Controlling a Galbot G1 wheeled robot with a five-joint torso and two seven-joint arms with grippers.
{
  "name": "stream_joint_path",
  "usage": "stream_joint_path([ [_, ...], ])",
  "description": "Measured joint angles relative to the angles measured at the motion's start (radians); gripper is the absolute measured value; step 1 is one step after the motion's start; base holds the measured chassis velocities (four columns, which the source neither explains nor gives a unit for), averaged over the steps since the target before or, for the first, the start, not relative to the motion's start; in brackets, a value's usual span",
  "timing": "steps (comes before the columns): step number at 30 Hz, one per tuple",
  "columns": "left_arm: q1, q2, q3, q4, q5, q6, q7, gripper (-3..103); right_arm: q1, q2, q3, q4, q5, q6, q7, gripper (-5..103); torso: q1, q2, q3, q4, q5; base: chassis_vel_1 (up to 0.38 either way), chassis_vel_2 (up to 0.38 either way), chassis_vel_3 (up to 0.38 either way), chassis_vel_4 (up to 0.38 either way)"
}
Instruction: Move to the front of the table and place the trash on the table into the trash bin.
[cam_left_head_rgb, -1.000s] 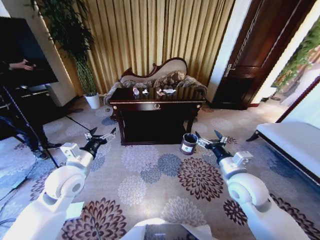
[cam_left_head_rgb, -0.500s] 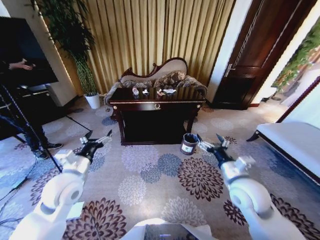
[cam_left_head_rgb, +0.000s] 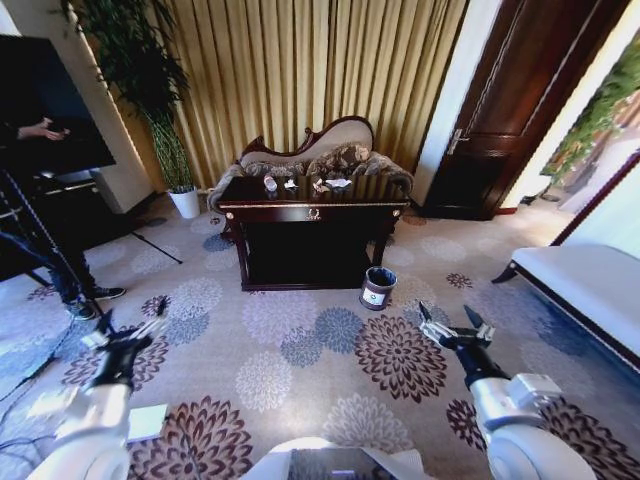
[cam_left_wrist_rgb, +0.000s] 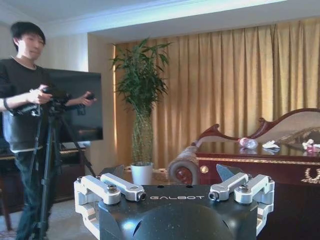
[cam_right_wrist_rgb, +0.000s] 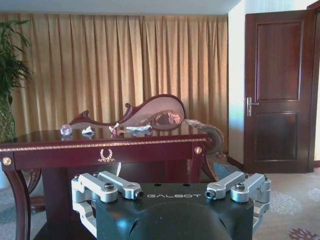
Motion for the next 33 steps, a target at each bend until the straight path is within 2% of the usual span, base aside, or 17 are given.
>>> stream_joint_path([
  [2, 0.005, 0.000, -0.009, -0.003, 0.001, 0.000, 0.020, 100, 0.011, -0.005, -0.006, 0.000, 0.003, -0.008, 0.004, 100, 0.000, 0.000, 0.000, -0.0007, -0.0007, 0.000, 0.000, 0.000, 0.000],
  [3, 0.010, 0.008, -0.028, -0.011, 0.000, 0.009, 0.060, 100, 0.020, -0.010, -0.010, 0.000, 0.007, -0.013, 0.005, 100, 0.000, 0.000, 0.000, -0.0006, -0.0003, 0.000, 0.000, 0.000, 0.000],
  [8, 0.005, 0.018, -0.039, -0.015, -0.028, 0.015, 0.098, 100, 0.040, -0.020, -0.014, 0.000, 0.015, -0.020, 0.006, 100, 0.000, 0.000, 0.000, -0.0005, -0.0003, 0.000, 0.000, 0.000, 0.000],
  [10, -0.005, 0.027, -0.039, -0.015, -0.063, 0.018, 0.118, 100, 0.058, -0.032, -0.019, 0.000, 0.019, -0.021, 0.002, 100, 0.000, 0.000, 0.000, -0.0005, -0.0004, 0.000, 0.000, 0.000, 0.000],
  [15, -0.040, 0.046, -0.005, -0.015, -0.078, 0.032, 0.145, 100, 0.097, -0.071, -0.043, -0.009, 0.027, -0.022, -0.030, 100, 0.000, 0.000, 0.000, -0.0005, -0.0004, 0.000, 0.000, 0.000, 0.000],
  [20, -0.097, 0.059, 0.047, -0.015, -0.074, 0.088, 0.113, 100, 0.132, -0.106, -0.061, -0.037, 0.035, -0.023, -0.034, 100, 0.000, 0.000, 0.000, -0.0004, -0.0005, 0.000, 0.000, 0.000, 0.000],
  [24, -0.156, 0.091, 0.068, -0.015, -0.067, 0.170, 0.060, 100, 0.157, -0.130, -0.044, -0.055, 0.056, -0.037, -0.012, 100, 0.000, 0.000, 0.000, -0.0005, -0.0005, 0.000, 0.000, 0.000, 0.000],
  [27, -0.179, 0.107, 0.074, -0.015, -0.074, 0.199, 0.042, 100, 0.173, -0.140, -0.037, -0.063, 0.074, -0.051, -0.004, 100, 0.000, 0.000, 0.000, -0.0004, -0.0004, 0.000, 0.000, 0.000, 0.000],
  [33, -0.209, 0.122, 0.090, -0.015, -0.076, 0.208, 0.033, 100, 0.204, -0.151, -0.029, -0.085, 0.116, -0.075, 0.010, 100, 0.000, 0.000, 0.000, -0.0004, -0.0003, 0.000, 0.000, 0.000, 0.000],
])
